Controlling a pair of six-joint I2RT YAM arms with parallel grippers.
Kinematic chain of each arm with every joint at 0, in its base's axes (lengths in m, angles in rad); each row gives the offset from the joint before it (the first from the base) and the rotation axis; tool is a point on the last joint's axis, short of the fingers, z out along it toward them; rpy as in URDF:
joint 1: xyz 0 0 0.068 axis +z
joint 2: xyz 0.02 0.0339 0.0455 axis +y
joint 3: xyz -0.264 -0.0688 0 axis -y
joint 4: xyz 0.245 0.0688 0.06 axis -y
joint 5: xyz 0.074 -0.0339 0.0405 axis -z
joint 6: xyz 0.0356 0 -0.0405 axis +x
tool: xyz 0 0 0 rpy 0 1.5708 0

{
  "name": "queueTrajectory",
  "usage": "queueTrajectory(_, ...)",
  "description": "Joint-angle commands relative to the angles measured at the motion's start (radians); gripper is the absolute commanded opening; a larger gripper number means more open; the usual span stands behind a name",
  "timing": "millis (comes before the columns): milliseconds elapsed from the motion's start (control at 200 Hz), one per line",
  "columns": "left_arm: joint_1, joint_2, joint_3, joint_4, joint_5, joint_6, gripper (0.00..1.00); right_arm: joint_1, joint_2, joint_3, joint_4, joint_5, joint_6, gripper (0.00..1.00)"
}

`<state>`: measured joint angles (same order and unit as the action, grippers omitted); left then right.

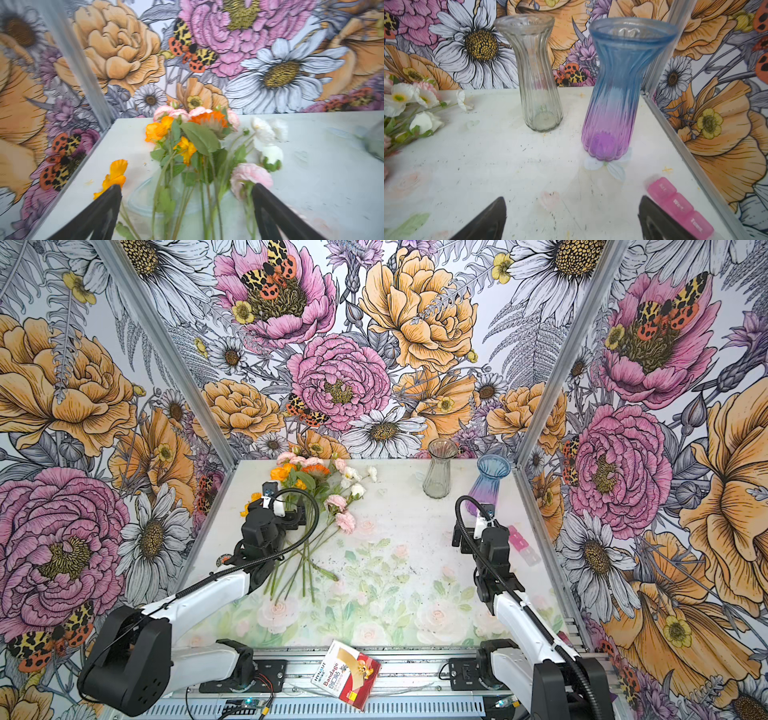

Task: Arrange the flowers into the vase
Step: 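Reach the right gripper to the blue-purple vase while the left moves over flowers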

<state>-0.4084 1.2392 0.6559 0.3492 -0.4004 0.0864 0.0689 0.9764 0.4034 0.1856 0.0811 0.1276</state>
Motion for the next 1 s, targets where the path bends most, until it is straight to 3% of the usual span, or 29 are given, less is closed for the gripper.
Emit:
queueTrajectory(0,-0.115,-0.02,0.156,-0.279,0.075,0.081,0.99,0.004,-0.062,0.049,-0.191,0.024,0.047,1.0)
queueTrajectory(160,-0.225,0.02,0.399,-0.404,0.514,0.065,0.99,-0.025,-0.064,0.072,-0.155,0.129,0.055,0.99)
queueTrajectory(235,-0.264,0.068,0.455,-0.407,0.643,0.11,0.99,-0.057,0.0,0.09,-0.095,0.16,0.05,0.99)
queueTrajectory(410,-0.289,0.17,0.485,-0.4,0.687,0.153,0.99,-0.136,0.162,0.14,0.137,0.058,-0.048,1.0)
queueTrajectory(535,-0.285,0.191,0.457,-0.362,0.676,0.094,0.99,-0.185,0.288,0.194,0.253,0.038,-0.117,1.0)
queueTrajectory(596,-0.29,0.195,0.453,-0.363,0.666,0.107,0.99,-0.221,0.35,0.226,0.29,-0.038,-0.112,0.99)
queueTrajectory(661,-0.287,0.192,0.458,-0.369,0.648,0.107,0.99,-0.25,0.416,0.209,0.455,-0.164,-0.105,0.98)
queueTrajectory(721,-0.284,0.184,0.459,-0.374,0.65,0.105,0.99,-0.259,0.468,0.198,0.572,-0.205,-0.089,0.98)
queueTrajectory(996,-0.272,0.21,0.459,-0.374,0.708,0.088,0.99,-0.262,0.632,0.241,0.782,-0.243,-0.067,0.97)
